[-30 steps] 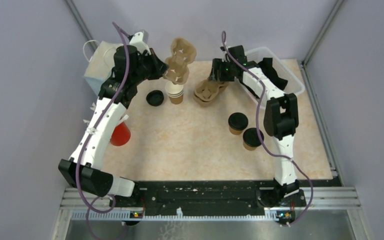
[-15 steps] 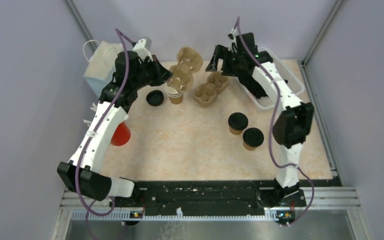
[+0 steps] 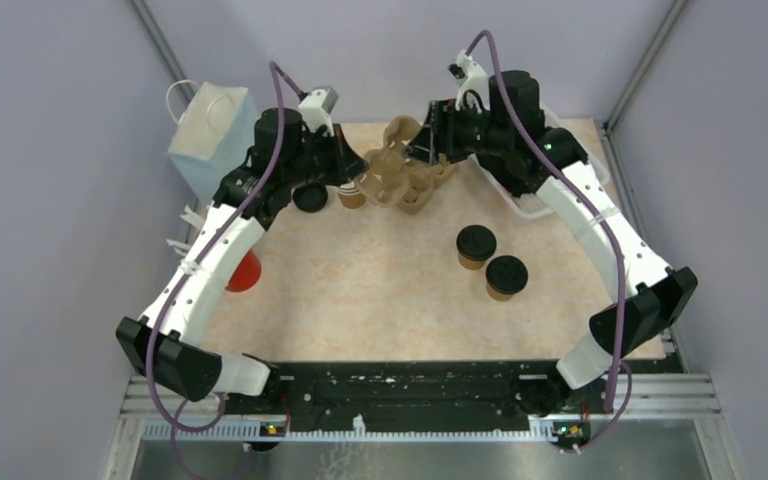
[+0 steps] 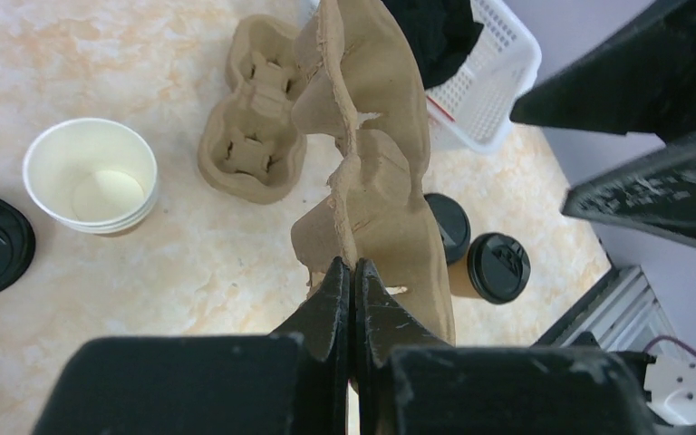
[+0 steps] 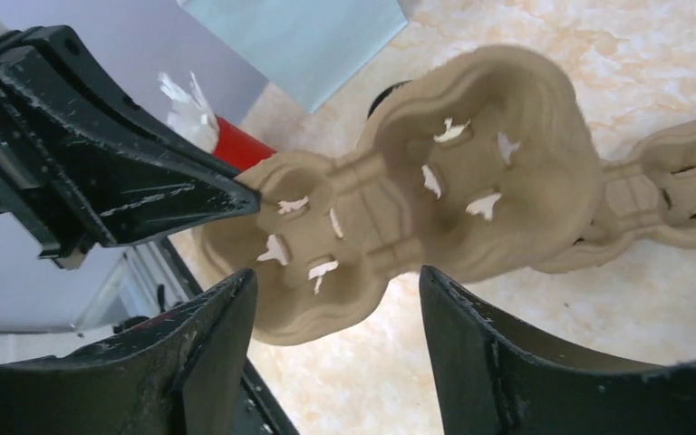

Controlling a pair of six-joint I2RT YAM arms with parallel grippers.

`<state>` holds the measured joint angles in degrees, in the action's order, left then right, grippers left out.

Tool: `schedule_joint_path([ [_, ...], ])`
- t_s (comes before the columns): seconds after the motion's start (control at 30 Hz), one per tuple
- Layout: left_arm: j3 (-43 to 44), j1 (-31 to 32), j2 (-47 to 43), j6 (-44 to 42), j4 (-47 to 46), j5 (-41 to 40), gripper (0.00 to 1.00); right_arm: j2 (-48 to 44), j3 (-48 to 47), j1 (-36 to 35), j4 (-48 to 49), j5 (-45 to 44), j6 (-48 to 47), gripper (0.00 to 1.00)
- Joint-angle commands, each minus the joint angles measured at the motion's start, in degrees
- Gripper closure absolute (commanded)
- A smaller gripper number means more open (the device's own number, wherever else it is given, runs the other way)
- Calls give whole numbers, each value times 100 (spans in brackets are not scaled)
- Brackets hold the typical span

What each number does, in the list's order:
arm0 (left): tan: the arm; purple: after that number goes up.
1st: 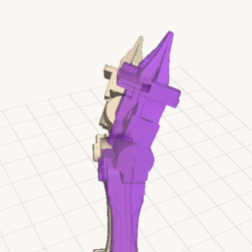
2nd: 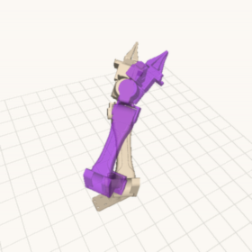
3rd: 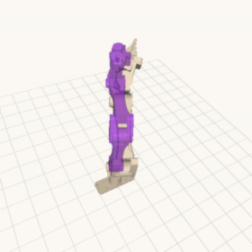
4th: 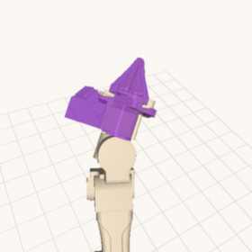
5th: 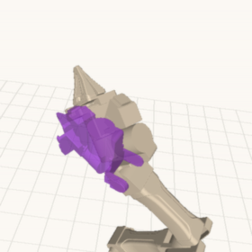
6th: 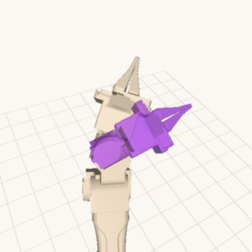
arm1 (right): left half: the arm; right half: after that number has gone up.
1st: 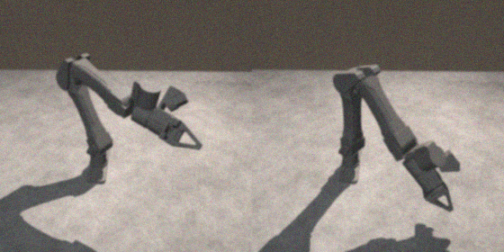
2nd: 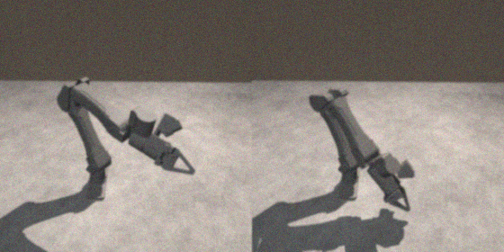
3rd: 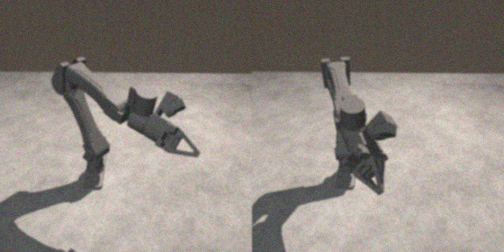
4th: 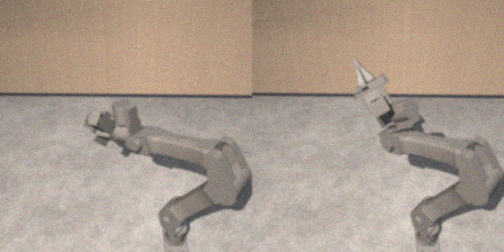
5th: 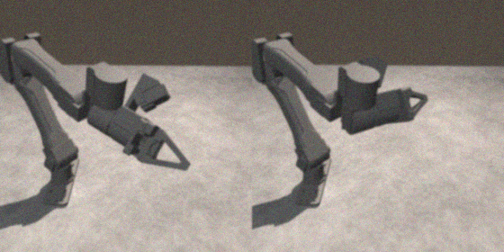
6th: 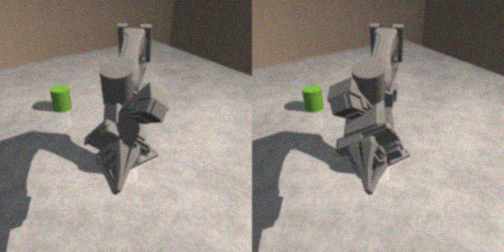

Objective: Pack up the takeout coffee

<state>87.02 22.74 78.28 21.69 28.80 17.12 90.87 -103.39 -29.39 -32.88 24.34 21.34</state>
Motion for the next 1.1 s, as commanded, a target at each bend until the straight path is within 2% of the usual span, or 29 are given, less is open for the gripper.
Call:
schedule_joint_path([
  [0.0, 85, 140, -112, -214, 237, 119, 100, 103, -265, -13, -311, 280, -1121, 37],
  [0.1, 86, 159, -137, -183, 331, 137, 100, 283, -464, -230, -733, 235, -1653, 38],
  [0.23, 95, 156, -157, -271, 430, 143, 100, 255, -210, -469, -691, 49, -1961, 34],
  [0.37, 111, 160, -153, -450, 506, 308, 100, 217, -180, -299, -561, -524, -1037, 29],
  [0.47, 68, 160, -164, -704, 475, 684, 100, 133, -41, 325, -446, 313, -589, 28],
  [0.57, 16, 160, -163, -874, 458, 1064, 100, 55, 207, 776, -521, 814, -865, 31],
  [0.67, -91, 160, -200, -942, 384, 1253, 100, 57, 592, 1252, -426, 1703, -953, 37],
  [0.8, -235, 160, -267, -996, 189, 1665, 100, -25, 1335, 1790, 470, 2890, -500, 40],
  [0.9, -301, 160, -269, -1030, 100, 1809, 100, 8, 1657, 1905, 1040, 3683, -222, 45],
  [1.0, -334, 160, -219, -1048, 20, 1986, 100, -127, 2203, 1908, 2198, 4133, 574, 46],
  [1.07, -348, 160, -208, -1040, -64, 2072, 100, -102, 2361, 1927, 2522, 4256, 823, 49],
])
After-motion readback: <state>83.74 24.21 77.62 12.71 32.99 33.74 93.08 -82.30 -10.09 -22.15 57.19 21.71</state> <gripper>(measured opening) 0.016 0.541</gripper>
